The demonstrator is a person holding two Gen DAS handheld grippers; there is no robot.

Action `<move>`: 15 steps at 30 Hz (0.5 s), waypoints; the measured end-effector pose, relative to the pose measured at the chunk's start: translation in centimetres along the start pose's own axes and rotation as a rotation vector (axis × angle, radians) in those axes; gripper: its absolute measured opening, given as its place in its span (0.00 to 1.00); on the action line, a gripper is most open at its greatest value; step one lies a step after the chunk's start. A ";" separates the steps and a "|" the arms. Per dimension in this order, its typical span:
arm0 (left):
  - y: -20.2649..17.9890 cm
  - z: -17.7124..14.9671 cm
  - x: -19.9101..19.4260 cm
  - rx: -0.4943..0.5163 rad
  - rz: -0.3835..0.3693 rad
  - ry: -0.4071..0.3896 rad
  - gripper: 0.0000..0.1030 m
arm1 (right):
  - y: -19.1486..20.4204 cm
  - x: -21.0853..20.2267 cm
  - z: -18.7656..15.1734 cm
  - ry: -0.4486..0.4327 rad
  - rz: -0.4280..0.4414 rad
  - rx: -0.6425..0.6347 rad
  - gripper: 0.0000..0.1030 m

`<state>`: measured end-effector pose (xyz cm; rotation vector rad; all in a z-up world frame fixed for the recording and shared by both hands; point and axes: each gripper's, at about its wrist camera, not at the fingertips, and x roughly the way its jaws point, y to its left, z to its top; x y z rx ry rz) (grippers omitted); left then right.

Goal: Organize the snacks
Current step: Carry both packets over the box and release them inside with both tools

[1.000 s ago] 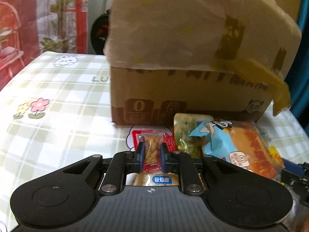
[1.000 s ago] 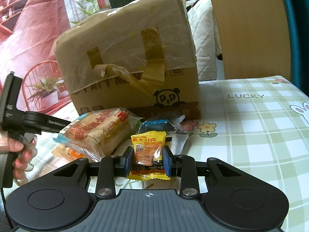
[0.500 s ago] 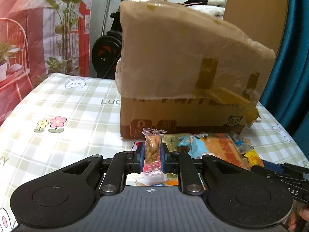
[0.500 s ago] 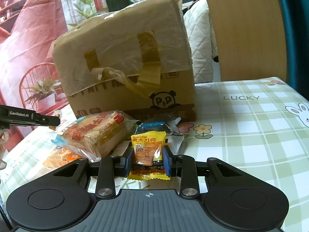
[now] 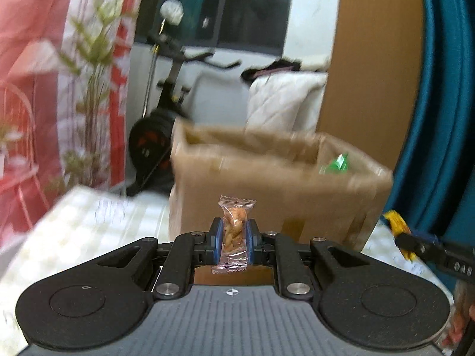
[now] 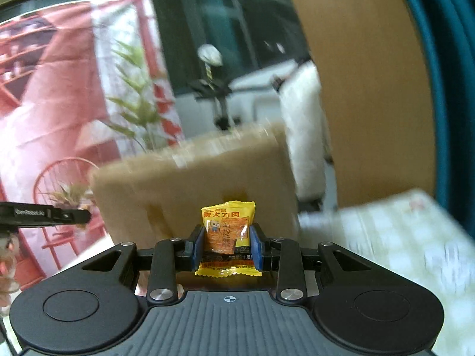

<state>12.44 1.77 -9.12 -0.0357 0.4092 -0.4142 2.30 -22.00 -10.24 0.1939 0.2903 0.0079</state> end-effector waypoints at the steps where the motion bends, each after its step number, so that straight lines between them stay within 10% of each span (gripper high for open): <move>1: -0.2 0.9 0.2 0.003 -0.007 -0.017 0.17 | 0.4 0.3 1.2 -0.017 0.006 -0.016 0.28; 15: -2.0 8.4 9.1 0.053 -0.045 0.007 0.17 | 4.7 12.5 9.5 0.052 0.024 -0.098 0.30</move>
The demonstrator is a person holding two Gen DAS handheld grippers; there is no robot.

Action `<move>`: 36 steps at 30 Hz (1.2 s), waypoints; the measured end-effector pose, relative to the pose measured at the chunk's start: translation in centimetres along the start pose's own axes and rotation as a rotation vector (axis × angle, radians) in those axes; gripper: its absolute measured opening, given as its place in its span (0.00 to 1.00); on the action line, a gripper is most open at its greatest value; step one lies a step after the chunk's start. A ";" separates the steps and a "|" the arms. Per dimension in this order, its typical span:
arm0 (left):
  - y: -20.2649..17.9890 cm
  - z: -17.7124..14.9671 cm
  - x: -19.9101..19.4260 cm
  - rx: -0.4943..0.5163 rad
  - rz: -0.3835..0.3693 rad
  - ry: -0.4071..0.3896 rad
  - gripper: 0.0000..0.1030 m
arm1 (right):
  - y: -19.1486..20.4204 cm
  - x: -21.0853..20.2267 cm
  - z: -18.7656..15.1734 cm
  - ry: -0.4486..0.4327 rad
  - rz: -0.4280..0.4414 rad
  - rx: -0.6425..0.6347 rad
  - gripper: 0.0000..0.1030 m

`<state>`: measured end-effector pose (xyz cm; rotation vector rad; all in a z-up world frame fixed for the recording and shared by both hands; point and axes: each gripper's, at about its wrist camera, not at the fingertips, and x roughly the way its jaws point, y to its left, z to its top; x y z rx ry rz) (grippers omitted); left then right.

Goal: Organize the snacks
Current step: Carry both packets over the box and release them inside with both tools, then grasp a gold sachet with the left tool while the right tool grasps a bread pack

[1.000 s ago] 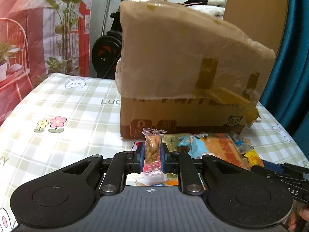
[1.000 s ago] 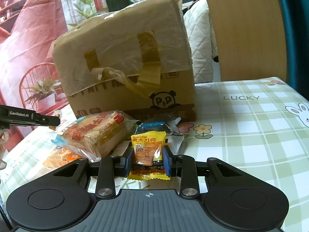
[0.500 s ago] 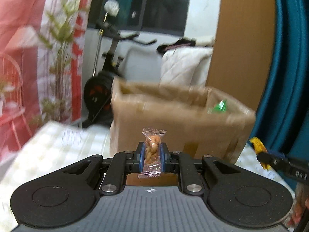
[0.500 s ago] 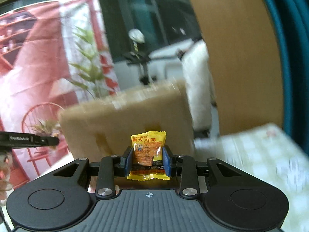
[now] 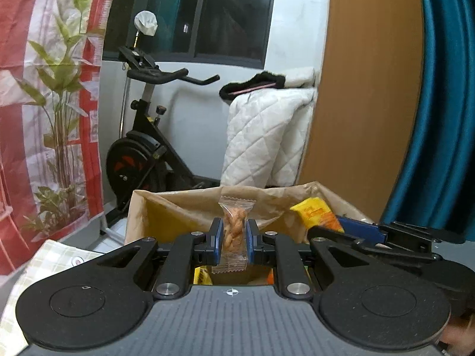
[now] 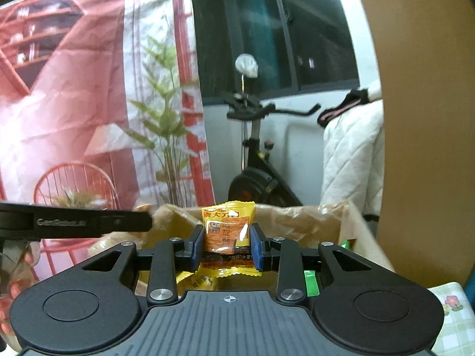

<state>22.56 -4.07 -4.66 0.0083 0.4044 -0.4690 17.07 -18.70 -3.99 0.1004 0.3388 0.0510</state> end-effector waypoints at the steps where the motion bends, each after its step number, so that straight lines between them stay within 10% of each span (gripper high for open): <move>1: 0.2 -0.1 0.1 0.012 0.004 0.005 0.17 | 0.2 0.6 -0.1 0.014 -0.006 0.007 0.31; 7: 1.3 -0.6 -0.4 0.020 0.023 0.024 0.69 | 0.0 0.5 -0.5 0.013 -0.038 0.006 0.61; 25: 2.5 -5.5 -9.2 0.003 0.038 0.076 0.70 | -2.8 -10.1 -6.2 -0.009 -0.046 0.144 0.73; 36: 3.6 -9.8 -9.9 -0.065 0.077 0.129 0.69 | -1.1 -9.8 -13.1 0.129 -0.051 0.196 0.82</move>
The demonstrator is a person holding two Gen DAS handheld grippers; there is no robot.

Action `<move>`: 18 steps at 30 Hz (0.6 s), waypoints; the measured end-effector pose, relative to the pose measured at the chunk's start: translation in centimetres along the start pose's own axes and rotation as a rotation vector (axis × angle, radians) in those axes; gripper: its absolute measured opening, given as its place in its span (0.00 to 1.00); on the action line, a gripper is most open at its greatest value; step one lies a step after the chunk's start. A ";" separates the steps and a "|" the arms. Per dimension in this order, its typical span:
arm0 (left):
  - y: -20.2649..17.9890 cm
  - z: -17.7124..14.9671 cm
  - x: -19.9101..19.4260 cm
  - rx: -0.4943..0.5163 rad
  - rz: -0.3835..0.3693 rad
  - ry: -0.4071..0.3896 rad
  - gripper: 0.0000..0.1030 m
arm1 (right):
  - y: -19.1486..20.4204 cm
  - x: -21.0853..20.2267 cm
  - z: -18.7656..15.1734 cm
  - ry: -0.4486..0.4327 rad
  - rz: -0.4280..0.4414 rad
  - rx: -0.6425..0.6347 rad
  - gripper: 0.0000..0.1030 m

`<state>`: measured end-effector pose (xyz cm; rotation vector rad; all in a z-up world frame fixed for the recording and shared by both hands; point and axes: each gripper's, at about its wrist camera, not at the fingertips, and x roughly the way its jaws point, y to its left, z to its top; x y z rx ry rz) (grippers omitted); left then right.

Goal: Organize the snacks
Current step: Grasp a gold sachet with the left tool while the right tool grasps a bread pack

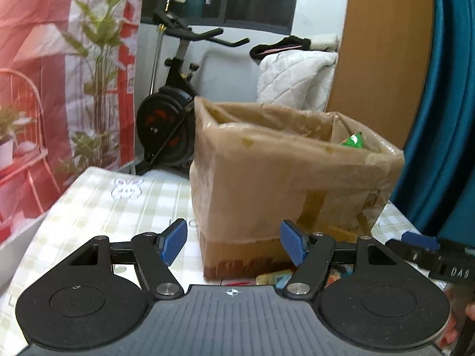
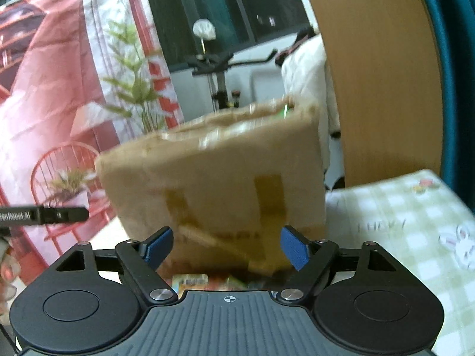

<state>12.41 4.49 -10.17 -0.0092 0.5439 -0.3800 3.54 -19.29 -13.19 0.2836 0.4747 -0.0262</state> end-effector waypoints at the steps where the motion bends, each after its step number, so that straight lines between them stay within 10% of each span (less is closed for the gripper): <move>1: 0.0 -0.3 0.1 0.003 0.004 0.005 0.69 | 0.2 0.2 -0.6 0.011 0.001 0.004 0.83; 18: 1.8 -4.0 1.3 -0.033 0.027 0.068 0.68 | 5.8 7.9 -4.7 0.252 -0.043 -0.046 0.95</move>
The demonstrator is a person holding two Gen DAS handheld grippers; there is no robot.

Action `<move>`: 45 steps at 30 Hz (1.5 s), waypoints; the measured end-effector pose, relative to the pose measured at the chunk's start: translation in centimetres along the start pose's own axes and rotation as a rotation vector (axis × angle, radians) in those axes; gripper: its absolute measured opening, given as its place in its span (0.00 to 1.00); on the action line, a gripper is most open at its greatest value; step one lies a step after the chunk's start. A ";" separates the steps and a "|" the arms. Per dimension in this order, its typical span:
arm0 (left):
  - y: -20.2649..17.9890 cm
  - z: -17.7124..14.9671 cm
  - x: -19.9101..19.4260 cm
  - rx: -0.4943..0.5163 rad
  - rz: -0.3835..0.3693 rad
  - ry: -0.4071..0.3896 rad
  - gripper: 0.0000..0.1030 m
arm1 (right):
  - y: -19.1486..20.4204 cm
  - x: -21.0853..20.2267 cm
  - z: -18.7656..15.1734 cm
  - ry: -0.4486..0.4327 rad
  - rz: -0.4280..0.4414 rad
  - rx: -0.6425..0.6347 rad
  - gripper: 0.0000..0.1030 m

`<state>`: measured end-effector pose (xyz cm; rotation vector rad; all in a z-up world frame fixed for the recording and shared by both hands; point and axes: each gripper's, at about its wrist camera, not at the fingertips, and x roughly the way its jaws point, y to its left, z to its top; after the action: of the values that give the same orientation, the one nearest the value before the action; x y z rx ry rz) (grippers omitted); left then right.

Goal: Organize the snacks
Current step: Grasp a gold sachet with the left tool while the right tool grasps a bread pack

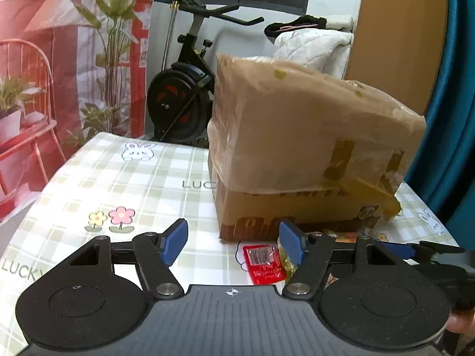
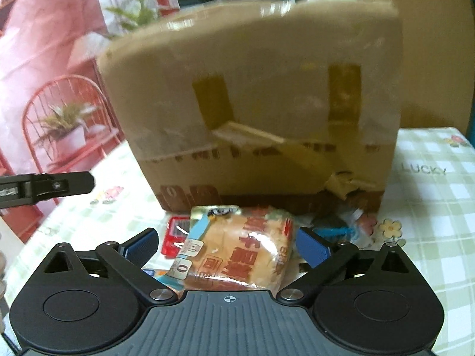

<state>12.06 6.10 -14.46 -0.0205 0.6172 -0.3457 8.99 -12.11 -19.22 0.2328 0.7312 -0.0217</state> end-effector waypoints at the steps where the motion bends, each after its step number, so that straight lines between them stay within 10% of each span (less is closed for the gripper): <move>1: 0.0 -0.2 0.1 -0.002 -0.001 0.004 0.68 | 0.0 0.5 0.0 0.013 -0.009 0.014 0.95; 11: 0.2 -2.0 0.7 0.000 -0.013 0.034 0.65 | -1.2 1.0 -1.7 0.029 0.011 0.032 0.69; 29: -1.4 -2.5 6.1 0.021 -0.099 0.159 0.47 | -8.2 -3.7 -3.5 -0.154 -0.096 0.064 0.68; 36: -4.9 -2.9 8.8 0.012 -0.113 0.219 0.69 | -10.0 -4.3 -3.8 -0.178 -0.105 0.098 0.67; 45: -7.9 -4.3 11.2 0.065 0.002 0.267 0.69 | -11.1 -5.0 -4.2 -0.196 -0.097 0.130 0.68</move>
<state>15.65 -4.63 -23.31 0.0903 0.8701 -0.3696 1.42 -22.36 -21.17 0.3144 0.5453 -0.1828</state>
